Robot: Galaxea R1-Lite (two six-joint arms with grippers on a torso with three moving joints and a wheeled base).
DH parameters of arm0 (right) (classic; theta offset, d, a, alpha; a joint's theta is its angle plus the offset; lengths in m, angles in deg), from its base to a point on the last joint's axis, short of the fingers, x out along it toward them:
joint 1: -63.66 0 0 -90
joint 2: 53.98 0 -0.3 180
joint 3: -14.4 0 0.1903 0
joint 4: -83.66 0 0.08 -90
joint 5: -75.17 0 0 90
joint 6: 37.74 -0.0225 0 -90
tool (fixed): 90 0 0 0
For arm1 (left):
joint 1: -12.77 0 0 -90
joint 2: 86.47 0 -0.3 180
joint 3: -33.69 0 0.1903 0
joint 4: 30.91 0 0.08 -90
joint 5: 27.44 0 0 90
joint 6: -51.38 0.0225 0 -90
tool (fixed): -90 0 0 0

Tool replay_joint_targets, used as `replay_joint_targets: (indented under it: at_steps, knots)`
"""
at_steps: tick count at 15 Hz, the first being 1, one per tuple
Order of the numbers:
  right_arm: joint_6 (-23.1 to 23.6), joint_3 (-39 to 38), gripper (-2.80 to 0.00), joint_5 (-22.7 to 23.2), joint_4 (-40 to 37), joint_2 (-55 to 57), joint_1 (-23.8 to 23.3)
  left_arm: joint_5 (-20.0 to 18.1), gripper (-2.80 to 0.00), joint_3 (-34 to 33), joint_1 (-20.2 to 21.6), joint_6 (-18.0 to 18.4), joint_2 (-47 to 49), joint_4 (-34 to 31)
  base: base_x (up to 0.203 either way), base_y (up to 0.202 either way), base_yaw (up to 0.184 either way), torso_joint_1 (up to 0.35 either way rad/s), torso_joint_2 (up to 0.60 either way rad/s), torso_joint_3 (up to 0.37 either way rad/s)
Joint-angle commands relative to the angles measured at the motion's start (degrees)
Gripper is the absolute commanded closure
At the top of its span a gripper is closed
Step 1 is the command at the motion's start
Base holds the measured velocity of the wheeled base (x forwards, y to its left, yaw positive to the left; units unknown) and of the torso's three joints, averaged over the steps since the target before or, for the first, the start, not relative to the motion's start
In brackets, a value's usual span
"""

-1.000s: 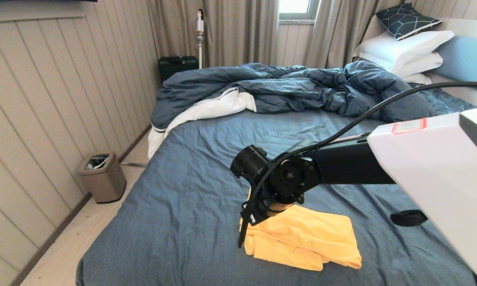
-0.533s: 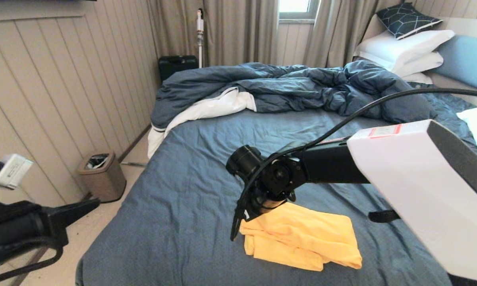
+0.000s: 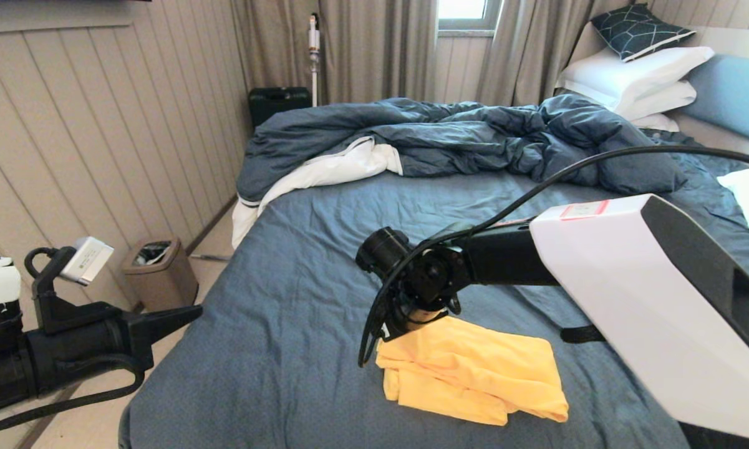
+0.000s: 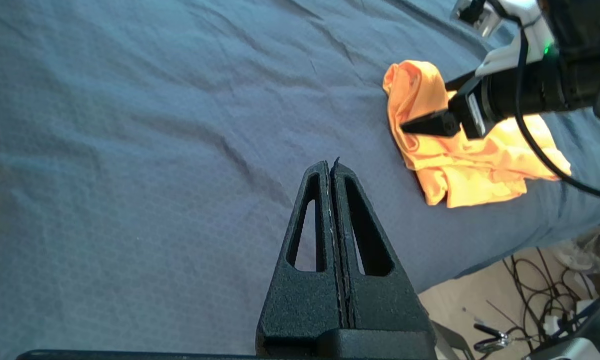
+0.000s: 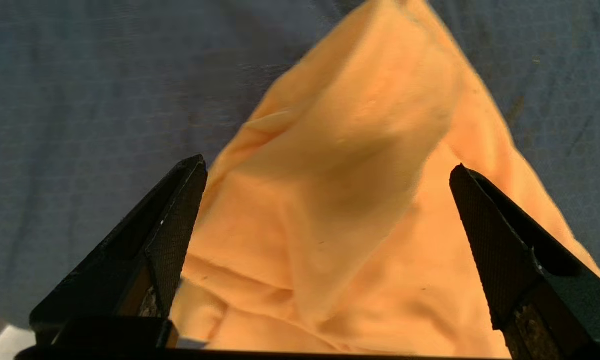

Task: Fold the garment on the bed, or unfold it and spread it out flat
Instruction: Unford the yellow T-shirt

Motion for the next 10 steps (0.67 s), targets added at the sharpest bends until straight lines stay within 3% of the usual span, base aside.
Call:
replay_joint_targets:
  at_steps: [1,8,9,10]
  knots:
    - [-0.18,0.28,-2.80,-0.06,-0.18,-0.37,-0.82,-0.18,0.00,-0.09,-0.20,-0.07,0.36,0.22,0.000,0.000,0.000,0.000,0.00,0.000]
    - [-0.30,4.54,-2.80,0.20,-0.18,2.42,-3.13,-0.10,0.00,-0.77,-1.65,-0.24,1.27,0.30,0.000,0.000,0.000,0.000,0.00,0.000]
    - [-0.30,4.12,0.00,0.20,-0.21,2.30,-3.13,-0.09,0.00,-0.83,-1.65,-0.23,1.60,0.39,0.000,0.000,0.000,0.000,0.00,0.000]
    - [-0.51,3.57,0.00,0.19,-0.35,2.14,-3.13,-0.09,0.00,-0.81,-1.65,-0.08,2.16,0.48,0.000,0.000,0.000,0.000,0.00,0.000]
